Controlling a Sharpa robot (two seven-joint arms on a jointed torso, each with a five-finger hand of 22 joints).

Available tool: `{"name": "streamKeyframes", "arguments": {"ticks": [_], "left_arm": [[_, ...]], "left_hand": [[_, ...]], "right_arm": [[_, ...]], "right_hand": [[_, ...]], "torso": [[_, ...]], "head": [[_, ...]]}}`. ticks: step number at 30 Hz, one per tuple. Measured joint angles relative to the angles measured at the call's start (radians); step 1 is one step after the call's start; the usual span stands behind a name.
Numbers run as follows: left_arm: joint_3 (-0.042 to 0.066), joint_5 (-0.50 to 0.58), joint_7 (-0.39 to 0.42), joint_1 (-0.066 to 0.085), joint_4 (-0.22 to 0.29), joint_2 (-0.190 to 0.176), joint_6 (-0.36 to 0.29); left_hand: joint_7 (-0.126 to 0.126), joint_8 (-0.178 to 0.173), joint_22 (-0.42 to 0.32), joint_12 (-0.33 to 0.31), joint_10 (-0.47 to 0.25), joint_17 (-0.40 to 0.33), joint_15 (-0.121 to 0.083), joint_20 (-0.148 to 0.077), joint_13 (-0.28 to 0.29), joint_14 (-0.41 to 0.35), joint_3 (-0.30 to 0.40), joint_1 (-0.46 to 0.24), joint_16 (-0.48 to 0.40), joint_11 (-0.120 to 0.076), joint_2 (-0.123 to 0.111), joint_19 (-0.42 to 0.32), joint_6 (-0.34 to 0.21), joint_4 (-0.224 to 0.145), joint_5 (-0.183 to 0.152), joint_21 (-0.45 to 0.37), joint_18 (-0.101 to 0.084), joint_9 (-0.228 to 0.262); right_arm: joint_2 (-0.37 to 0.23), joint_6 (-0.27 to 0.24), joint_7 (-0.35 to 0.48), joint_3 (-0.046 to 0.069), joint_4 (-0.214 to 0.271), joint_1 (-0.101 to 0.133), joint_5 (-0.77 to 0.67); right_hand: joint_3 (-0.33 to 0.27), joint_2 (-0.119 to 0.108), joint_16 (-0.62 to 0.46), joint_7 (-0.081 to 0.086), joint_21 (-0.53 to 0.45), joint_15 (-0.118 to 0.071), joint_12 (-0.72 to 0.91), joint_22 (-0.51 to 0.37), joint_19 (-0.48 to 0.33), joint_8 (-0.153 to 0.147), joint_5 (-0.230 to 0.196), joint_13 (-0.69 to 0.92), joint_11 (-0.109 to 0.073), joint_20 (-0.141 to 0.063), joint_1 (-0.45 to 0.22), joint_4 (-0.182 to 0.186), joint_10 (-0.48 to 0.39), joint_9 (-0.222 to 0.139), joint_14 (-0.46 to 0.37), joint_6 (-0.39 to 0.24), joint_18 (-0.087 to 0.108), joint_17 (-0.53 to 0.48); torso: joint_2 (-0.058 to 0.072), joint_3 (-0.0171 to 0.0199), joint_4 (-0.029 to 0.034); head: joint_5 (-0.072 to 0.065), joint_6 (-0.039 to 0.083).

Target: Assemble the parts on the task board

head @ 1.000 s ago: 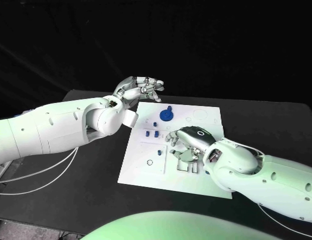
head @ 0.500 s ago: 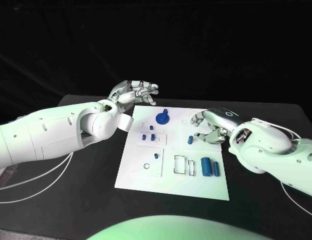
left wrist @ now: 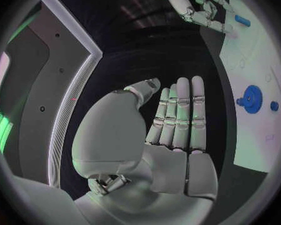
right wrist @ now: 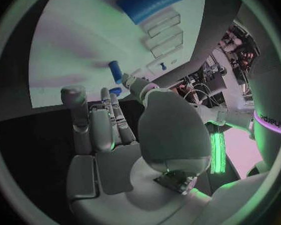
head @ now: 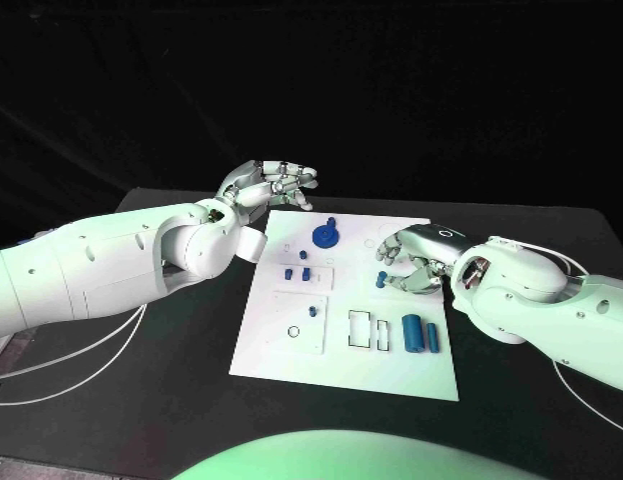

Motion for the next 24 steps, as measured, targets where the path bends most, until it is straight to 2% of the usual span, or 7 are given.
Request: {"name": "streamKeyframes", "arguments": {"ticks": [8,13,16,21,24], "left_arm": [[0.0,0.0,0.0,0.0,0.0,0.0,0.001],[0.0,0.0,-0.001,0.0,0.0,0.0,0.001],[0.0,0.0,-0.001,0.0,-0.001,0.0,0.001],[0.0,0.0,-0.001,0.0,-0.001,0.0,0.001],[0.0,0.0,-0.001,0.0,-0.001,0.0,0.002]], "left_hand": [[0.0,0.0,0.0,0.0,0.0,0.0,0.0,0.0,0.0,0.0,0.0,0.0,0.0,0.0,0.0,0.0,0.0,0.0,0.0,0.0,0.0,0.0],[0.0,0.0,0.0,0.0,0.0,0.0,0.0,0.0,0.0,0.0,0.0,0.0,0.0,0.0,0.0,0.0,0.0,0.0,0.0,0.0,0.0,0.0],[0.0,0.0,0.0,0.0,0.0,0.0,0.0,0.0,-0.001,0.0,0.0,0.0,0.0,0.0,0.0,0.0,0.0,0.0,0.0,0.0,0.0,0.0],[0.0,0.0,0.0,0.0,0.0,0.0,0.0,0.0,-0.001,0.0,0.0,0.0,0.0,0.0,0.0,0.0,0.0,0.0,0.0,0.0,0.0,0.0],[0.0,0.0,0.0,0.0,0.0,0.0,0.0,0.0,-0.001,0.0,0.0,0.0,0.0,0.0,0.0,0.0,0.0,0.0,0.0,0.0,0.0,0.0]], "right_arm": [[0.019,0.034,0.001,-0.003,-0.019,-0.009,0.002],[0.029,0.04,0.001,-0.003,-0.028,-0.015,0.001],[0.033,0.04,0.001,-0.004,-0.031,-0.017,0.0],[0.036,0.035,-0.001,-0.003,-0.037,-0.019,-0.001],[0.037,0.031,-0.003,-0.003,-0.04,-0.02,-0.002]], "right_hand": [[0.0,0.015,0.015,0.003,0.019,0.0,0.017,0.018,0.017,0.006,0.0,-0.005,-0.003,-0.004,0.015,0.0,0.037,0.005,0.0,0.033,0.0,0.011],[0.01,0.021,0.019,-0.005,0.043,0.0,0.025,0.032,0.029,0.015,0.0,-0.008,-0.007,-0.005,0.021,0.01,0.069,0.008,0.0,0.057,0.0,0.012],[0.025,0.036,0.026,-0.01,0.056,-0.001,0.032,0.042,0.04,0.024,-0.01,-0.009,-0.013,-0.008,0.03,0.013,0.095,0.013,0.0,0.082,0.0,0.016],[0.043,0.054,0.033,-0.02,0.062,-0.01,0.04,0.052,0.048,0.038,-0.032,-0.01,-0.025,-0.017,0.038,0.012,0.128,0.021,-0.002,0.113,0.0,0.02],[0.046,0.055,0.033,-0.024,0.066,-0.015,0.042,0.054,0.048,0.045,-0.035,-0.009,-0.028,-0.017,0.039,0.009,0.137,0.024,0.0,0.12,0.0,0.02]], "torso": [[0.0,-0.0004,-0.0008],[0.0,0.0,-0.0012],[0.0,0.0,-0.0012],[-0.001,0.0001,-0.0012],[-0.001,0.0,-0.0012]], "head": [[0.002,-0.003],[0.002,-0.004],[0.002,-0.005],[0.001,-0.006],[0.001,-0.008]]}}
